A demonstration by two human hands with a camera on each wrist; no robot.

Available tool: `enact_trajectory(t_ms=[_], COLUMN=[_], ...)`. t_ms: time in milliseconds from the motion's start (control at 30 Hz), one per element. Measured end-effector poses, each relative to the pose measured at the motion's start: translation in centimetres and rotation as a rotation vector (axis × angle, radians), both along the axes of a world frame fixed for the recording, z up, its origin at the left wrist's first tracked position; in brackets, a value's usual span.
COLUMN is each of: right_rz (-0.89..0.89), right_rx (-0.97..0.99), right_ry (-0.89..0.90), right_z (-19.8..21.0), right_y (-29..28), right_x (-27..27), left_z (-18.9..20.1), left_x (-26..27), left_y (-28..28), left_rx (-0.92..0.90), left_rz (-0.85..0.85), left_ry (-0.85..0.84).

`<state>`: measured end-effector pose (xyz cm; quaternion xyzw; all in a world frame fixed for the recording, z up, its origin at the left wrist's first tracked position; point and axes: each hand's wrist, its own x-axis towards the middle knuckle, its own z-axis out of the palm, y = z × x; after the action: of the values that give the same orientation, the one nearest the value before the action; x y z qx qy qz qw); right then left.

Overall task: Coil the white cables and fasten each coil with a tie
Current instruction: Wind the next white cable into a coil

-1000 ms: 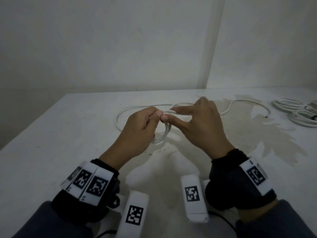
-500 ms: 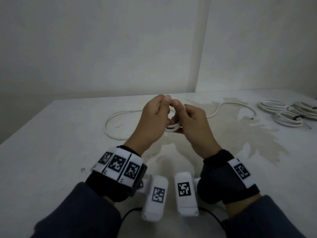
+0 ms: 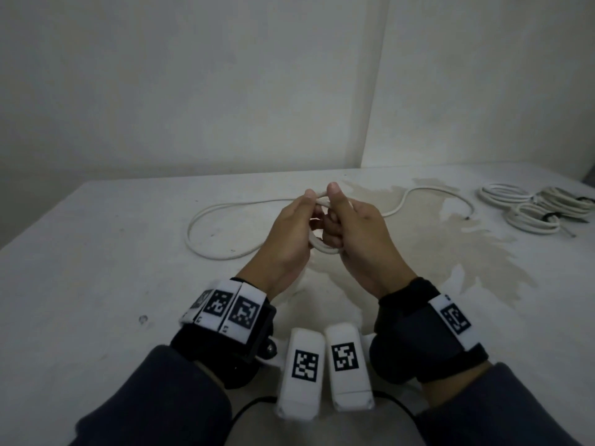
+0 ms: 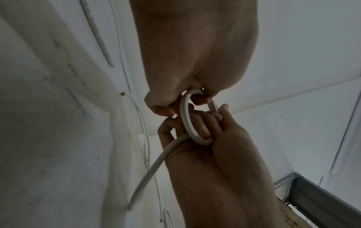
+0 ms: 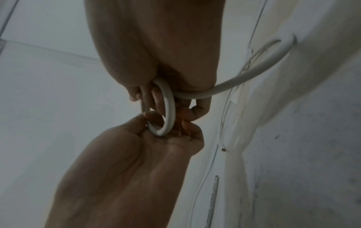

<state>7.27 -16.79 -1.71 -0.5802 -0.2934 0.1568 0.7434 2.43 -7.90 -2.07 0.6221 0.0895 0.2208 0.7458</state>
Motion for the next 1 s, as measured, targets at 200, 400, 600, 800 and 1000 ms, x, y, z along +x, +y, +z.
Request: enact_trajectory(t_ms=[200,400,600,800,1000], right_rz=[0.196,0.356,0.069,-0.038,0.160], right_rx=[0.135,0.097,-0.013,0.072,0.417], right_ry=[0.259,0.220,-0.081,-0.123,0.309], right_z=[-0.1,0.0,-1.0,-0.3,1.1], right_y=[-0.1,0.0,-0.1,-0.5,-0.5], right_x=[0.9,0.8,1.4,1.3,0.9], left_z=[-0.1,0.3,0.8,0.9,0.1], left_x=[0.2,0.1,-0.5,-1.1,-1.2], left_y=[0.8,2.0,1.0,0.7,-0.5], left_rx=[-0.125,-0.355,0.017,-0.081,0.006], left_rz=[-0.060,-0.162,0.032,0.007,-0.485], left_ry=[0.069,0.056,0.129,0.330,0.775])
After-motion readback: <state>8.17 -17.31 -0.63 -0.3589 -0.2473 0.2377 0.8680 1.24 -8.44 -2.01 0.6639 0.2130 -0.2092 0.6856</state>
